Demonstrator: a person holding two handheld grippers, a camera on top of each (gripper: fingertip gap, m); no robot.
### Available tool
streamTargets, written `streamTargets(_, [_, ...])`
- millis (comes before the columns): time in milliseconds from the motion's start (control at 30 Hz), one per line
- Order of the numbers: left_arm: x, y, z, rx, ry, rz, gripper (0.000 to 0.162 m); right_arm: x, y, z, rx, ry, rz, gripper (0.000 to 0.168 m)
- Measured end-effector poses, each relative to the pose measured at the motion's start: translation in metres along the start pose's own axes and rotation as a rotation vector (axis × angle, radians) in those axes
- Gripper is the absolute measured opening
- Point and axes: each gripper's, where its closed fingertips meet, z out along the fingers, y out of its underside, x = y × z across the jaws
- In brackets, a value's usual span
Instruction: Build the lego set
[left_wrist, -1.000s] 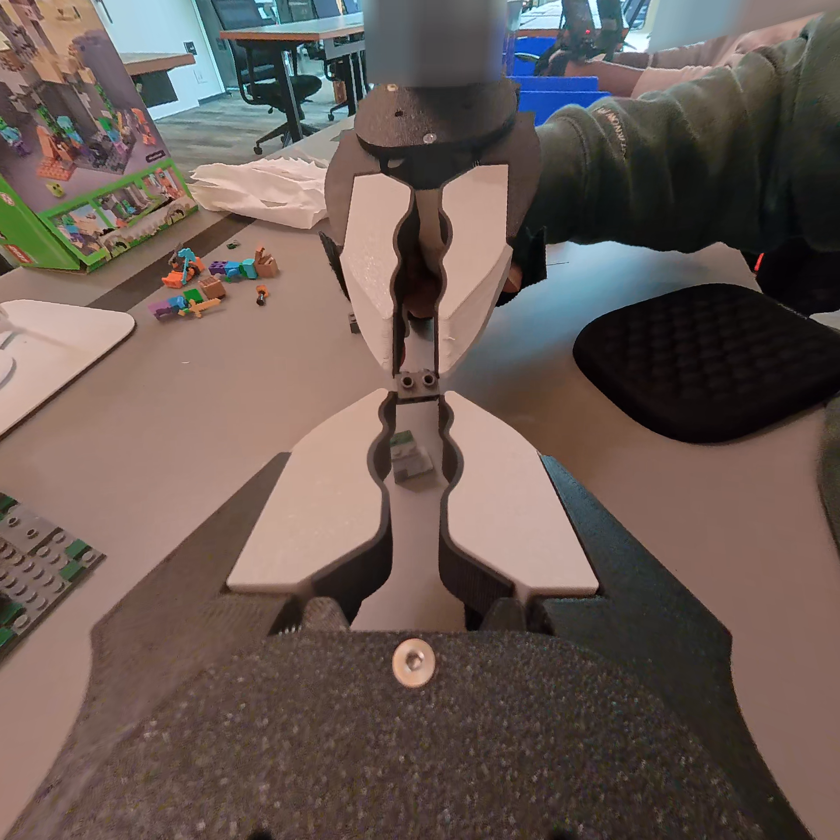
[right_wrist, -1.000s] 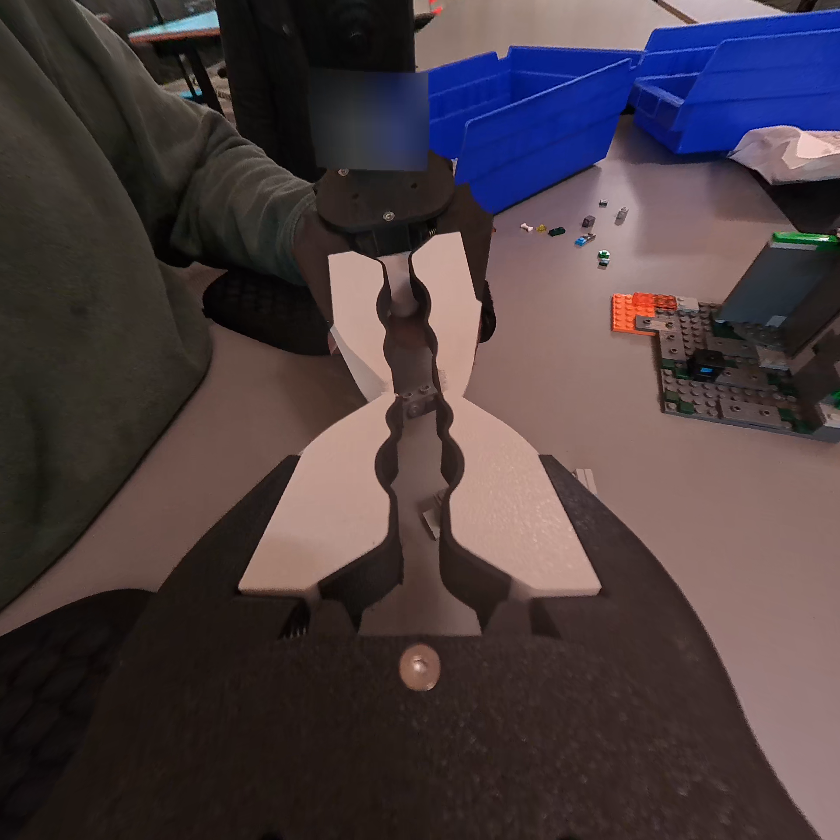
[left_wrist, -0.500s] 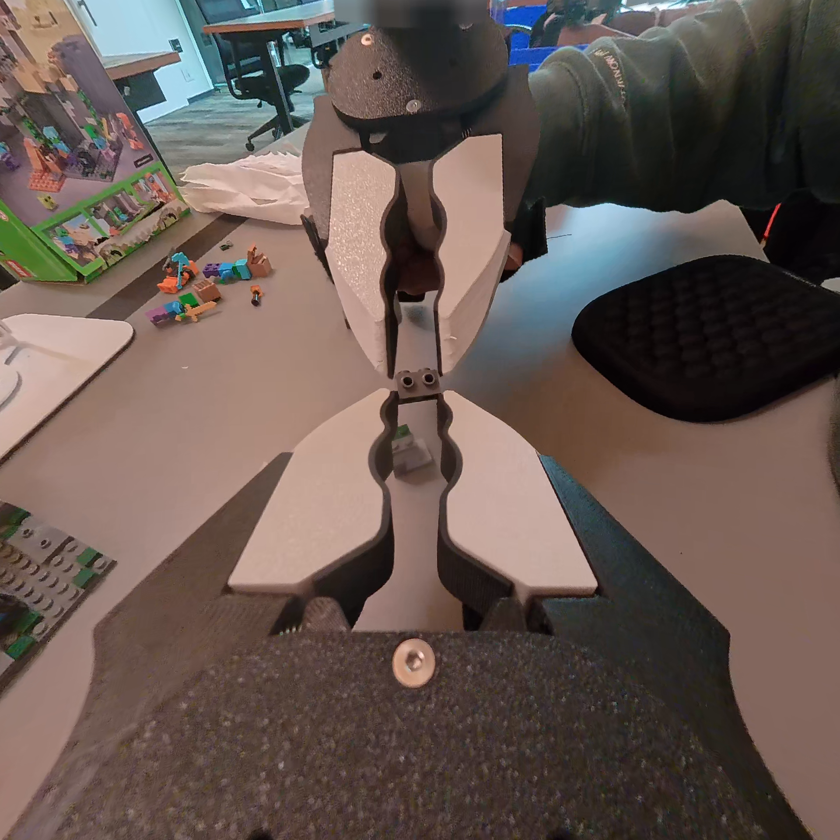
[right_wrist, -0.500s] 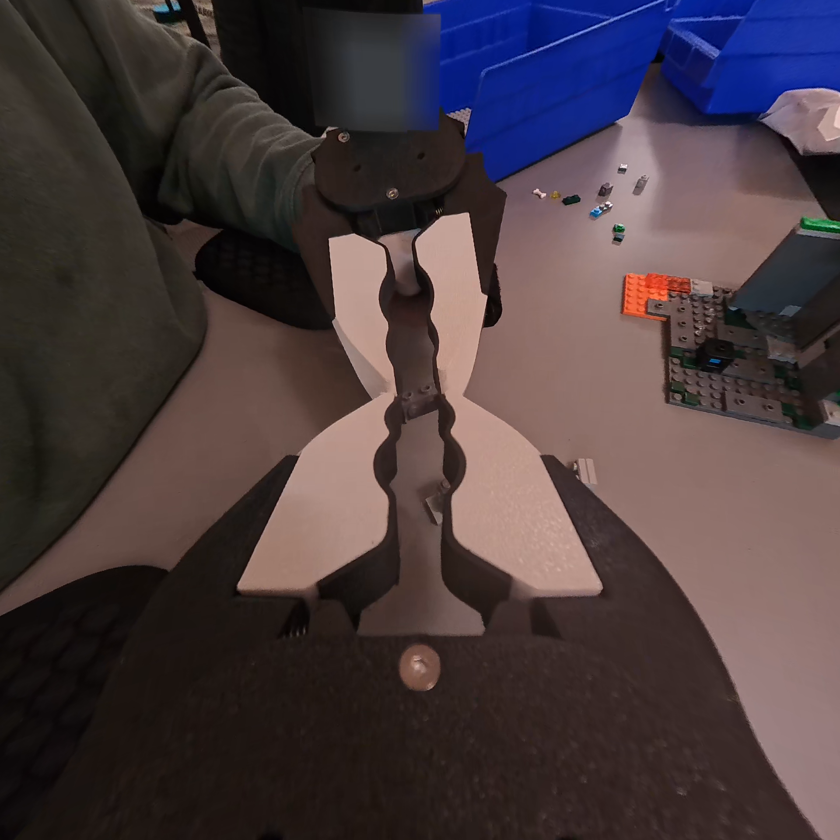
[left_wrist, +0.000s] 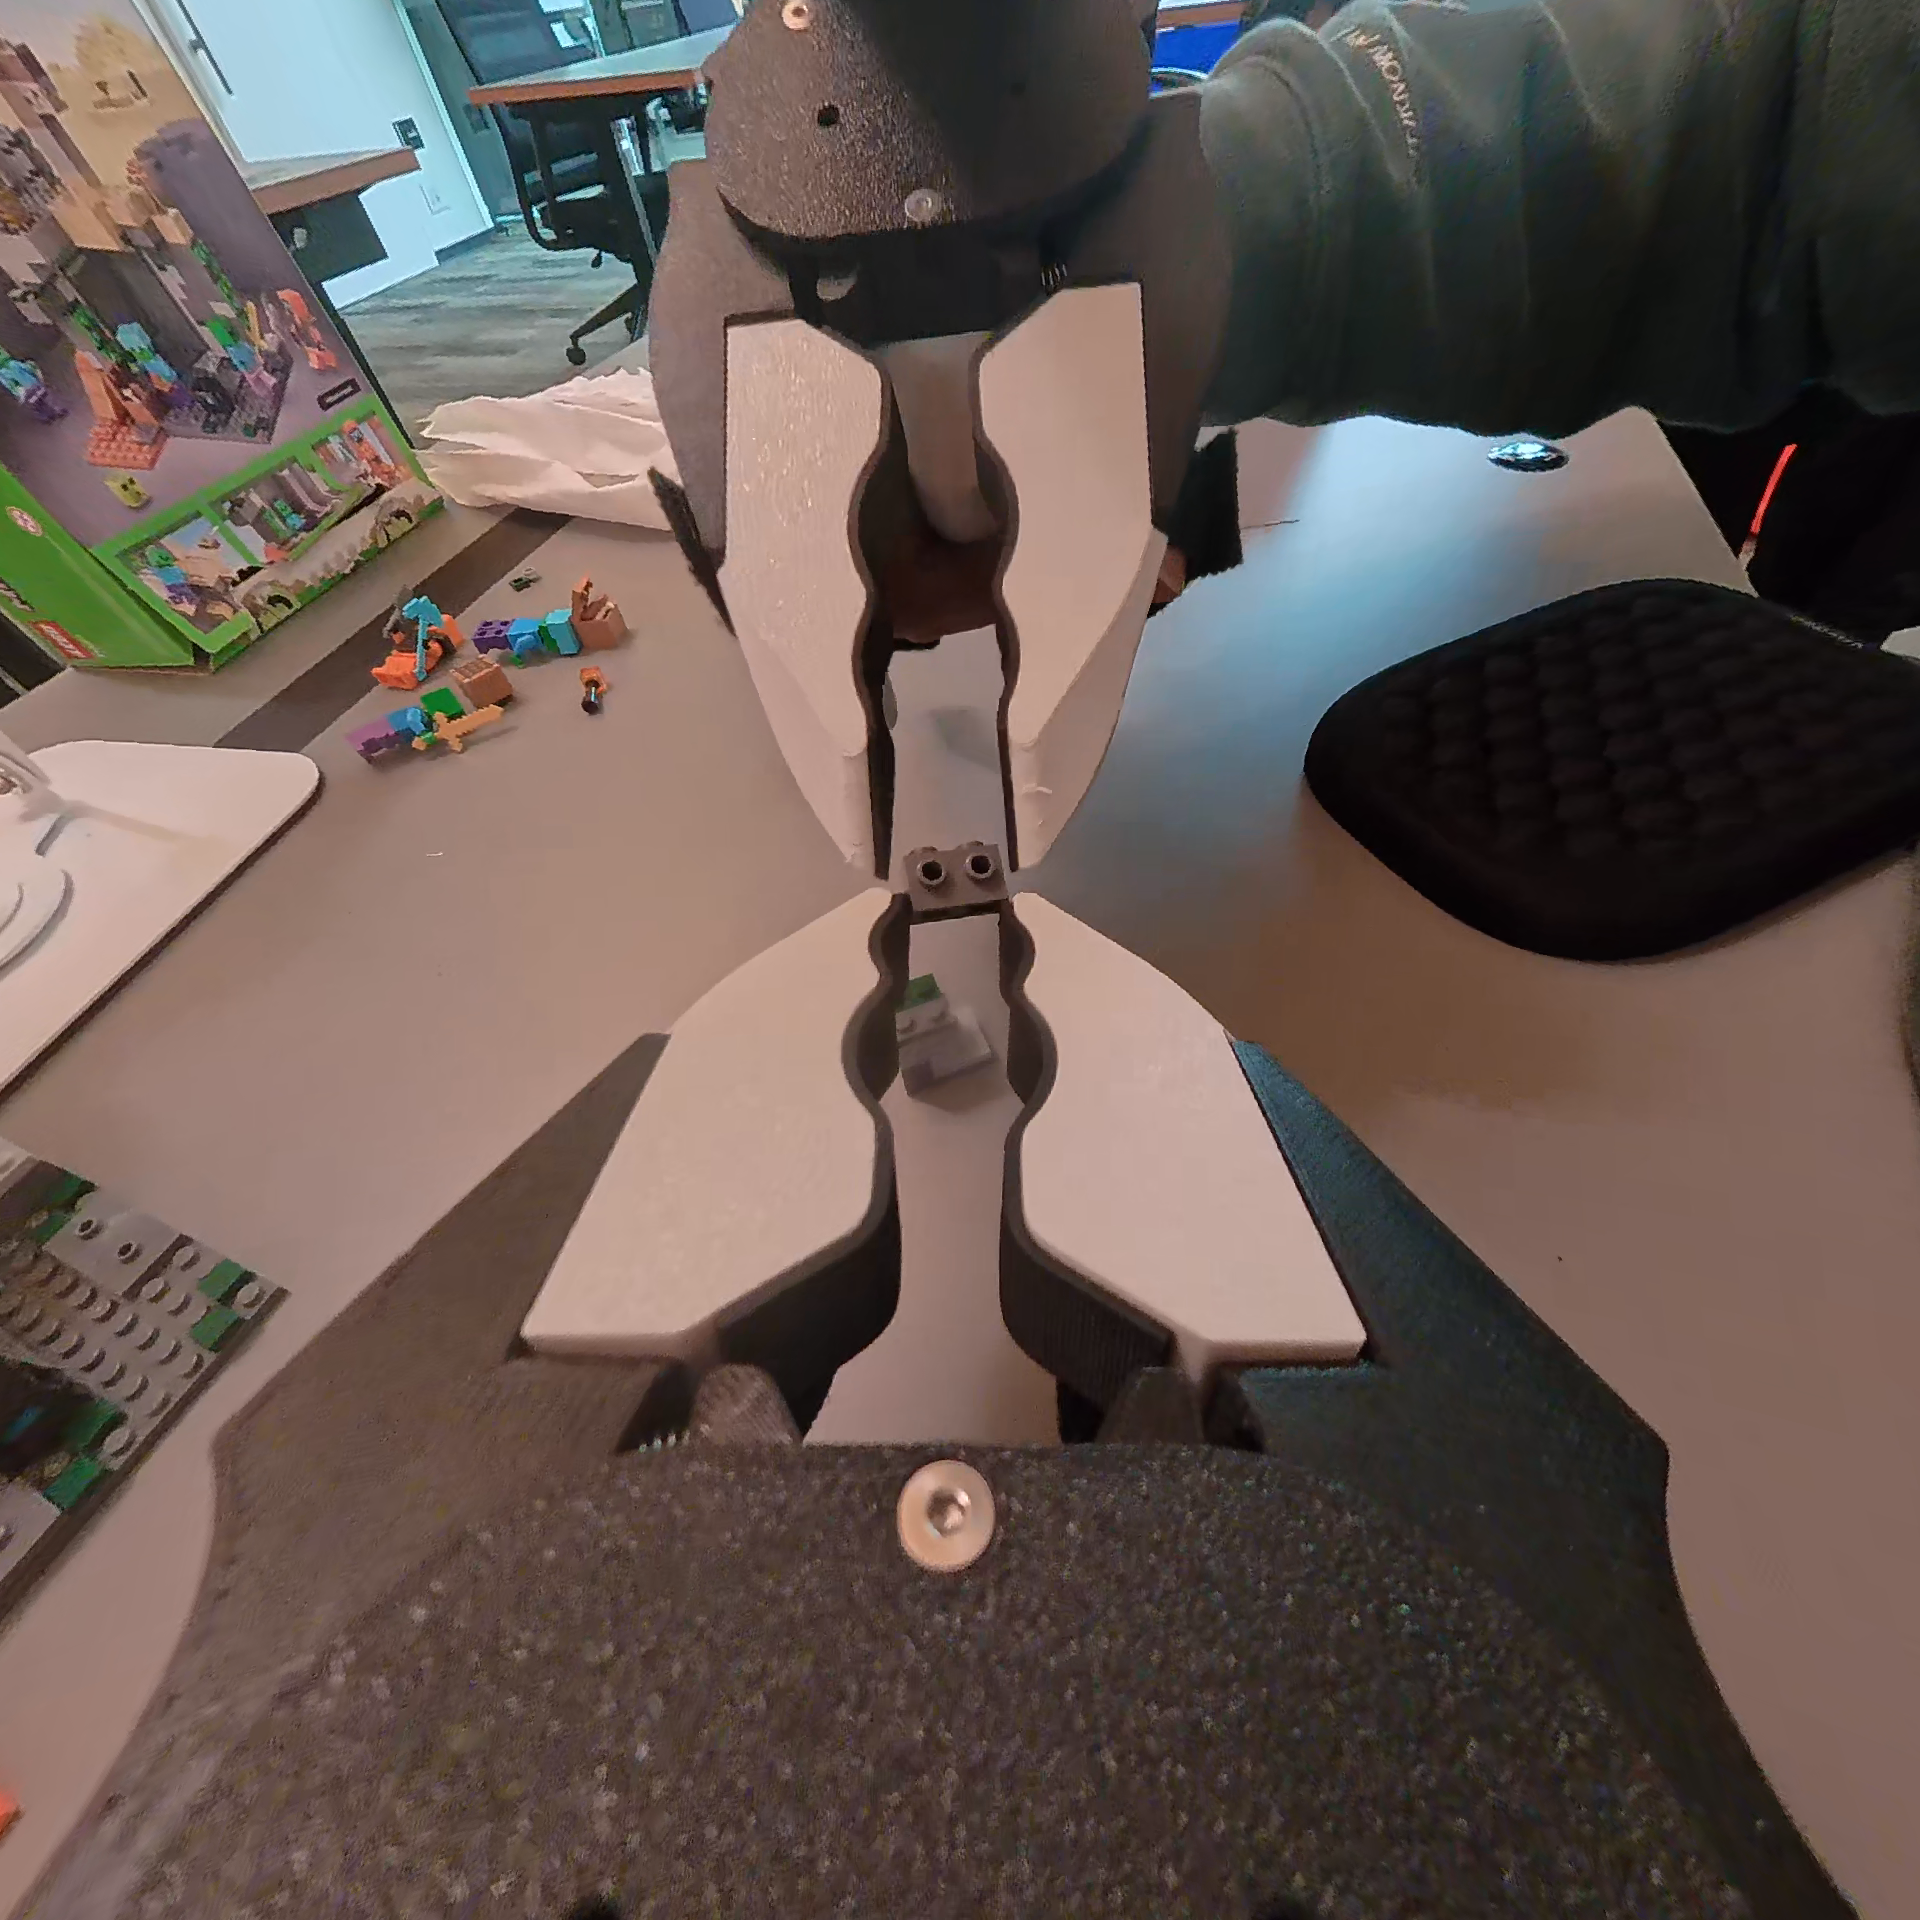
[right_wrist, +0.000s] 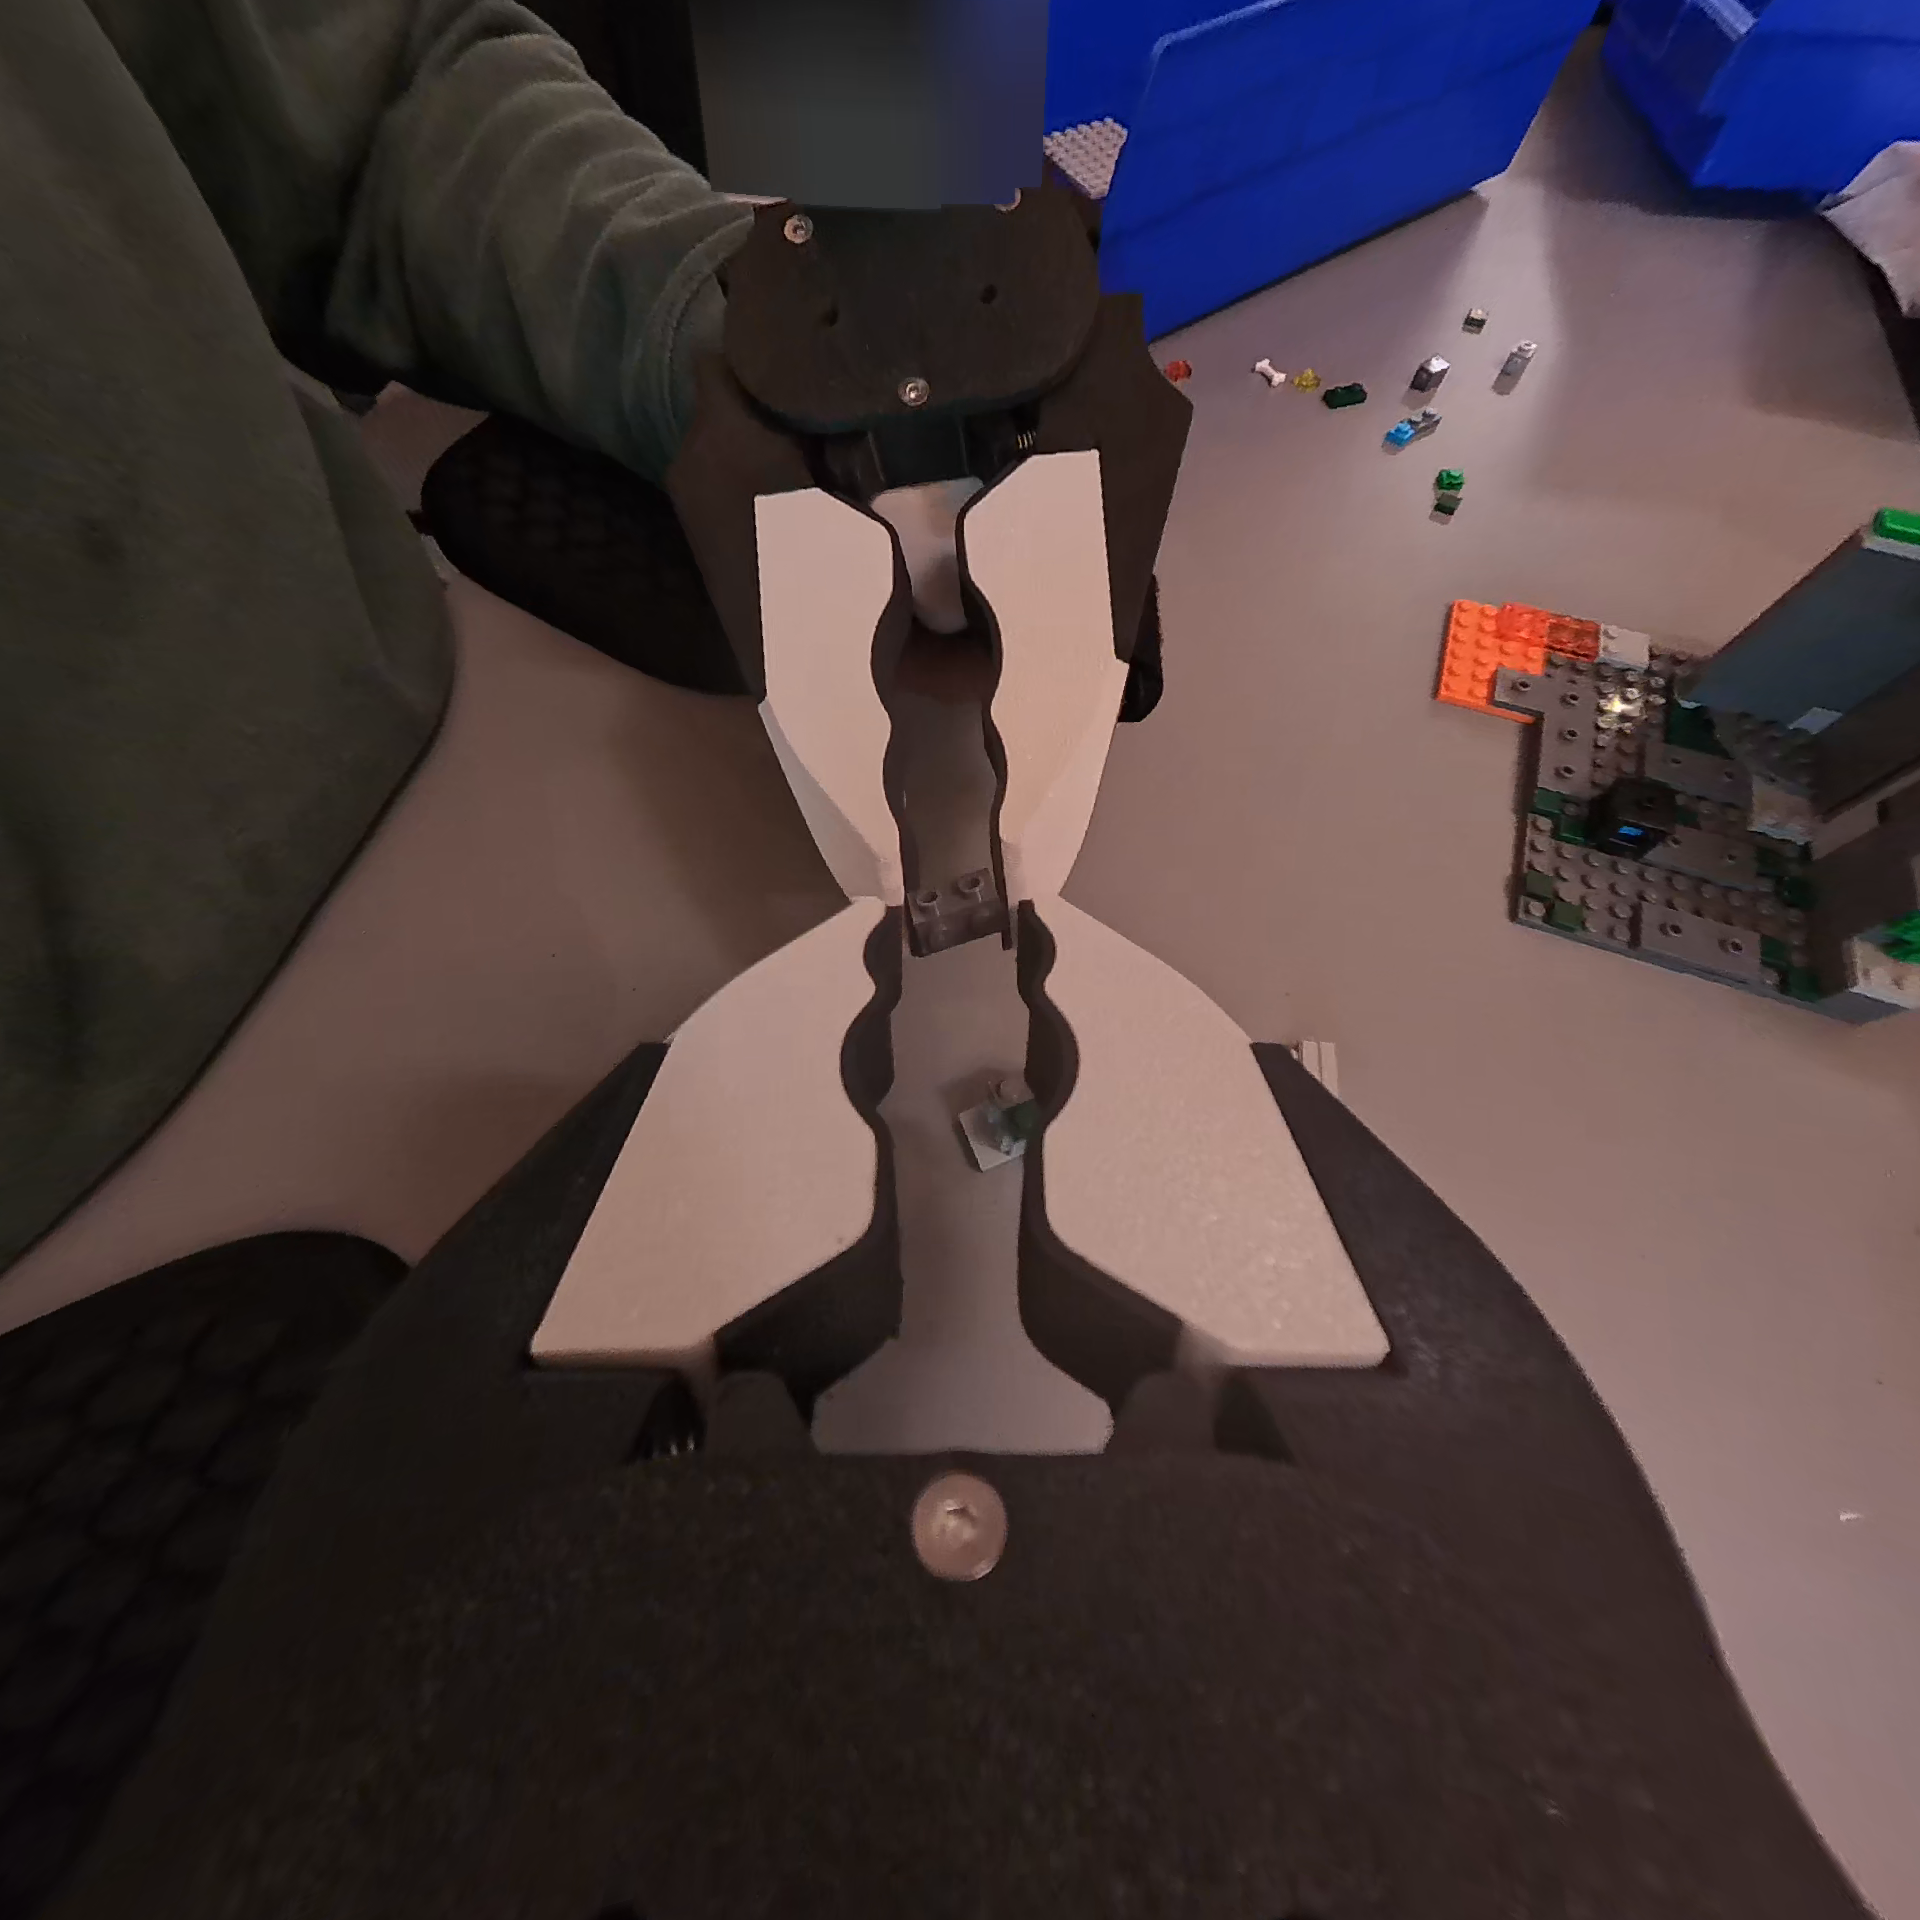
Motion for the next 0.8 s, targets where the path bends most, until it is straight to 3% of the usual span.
streamTargets(300, [-0.004, 0.003, -0.002, -0.023, -0.004, -0.004, 0.014, 0.003, 0.001, -0.002, -0.068, 0.007, -0.053, 0.016])
streamTargets(500, [-0.022, 0.021, -0.006, -0.106, -0.076, 0.01, 0.017, 0.022, 0.023, -0.018, -0.348, 0.022, -0.115, 0.016])
streamTargets(800, [-0.027, 0.036, -0.005, -0.183, -0.103, 0.044, 0.015, 0.015, 0.054, 0.011, -0.625, -0.037, -0.186, 0.016])
